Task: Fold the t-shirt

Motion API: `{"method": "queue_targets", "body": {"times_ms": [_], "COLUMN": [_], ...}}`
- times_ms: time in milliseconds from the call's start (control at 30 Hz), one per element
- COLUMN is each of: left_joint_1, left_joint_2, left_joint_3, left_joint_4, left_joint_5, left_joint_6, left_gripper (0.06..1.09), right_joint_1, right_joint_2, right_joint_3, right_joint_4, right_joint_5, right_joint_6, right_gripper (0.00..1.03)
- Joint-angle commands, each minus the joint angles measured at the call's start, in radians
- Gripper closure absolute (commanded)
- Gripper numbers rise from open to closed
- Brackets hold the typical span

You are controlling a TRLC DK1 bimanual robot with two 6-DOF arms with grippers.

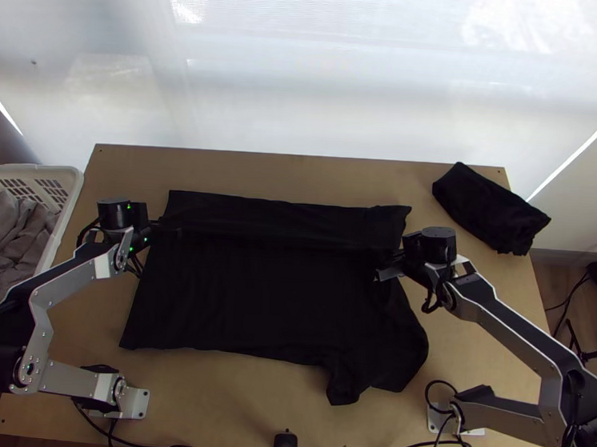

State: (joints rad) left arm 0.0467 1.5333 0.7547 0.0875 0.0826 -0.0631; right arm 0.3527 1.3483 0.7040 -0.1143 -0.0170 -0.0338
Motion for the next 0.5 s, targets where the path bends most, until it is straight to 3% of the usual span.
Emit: {"method": "queue_targets", "body": {"times_ms": [0,400,433,467], "left_joint_1": [-0.008,-0.008,-0.008,-0.008], "left_joint_2": [-0.029,-0.012,-0.010,-0.005], "left_joint_3": [-0.037,-0.058,-0.057,-0.054], "left_joint_4": [0.001,0.015,0.020,0.024], "left_joint_5": [0.000,-0.001,-0.001,-0.001], "left_joint_6": [-0.001,0.006,0.006,0.003], "left_gripper": [1.05,1.05,1.05,1.00], "right_joint_1": [0.003,0.020,0.022,0.023], "right_joint_2": [-0.020,-0.009,-0.006,-0.005], "right_joint_3": [-0.024,-0.035,-0.037,-0.038], "right_joint_4": [-0.002,-0.001,0.001,0.001], "right_joint_5": [0.000,0.002,0.002,0.002], "right_joint_6": [0.002,-0.006,-0.008,-0.008], "right_gripper": [1.00,1.00,0.99,0.85]}}
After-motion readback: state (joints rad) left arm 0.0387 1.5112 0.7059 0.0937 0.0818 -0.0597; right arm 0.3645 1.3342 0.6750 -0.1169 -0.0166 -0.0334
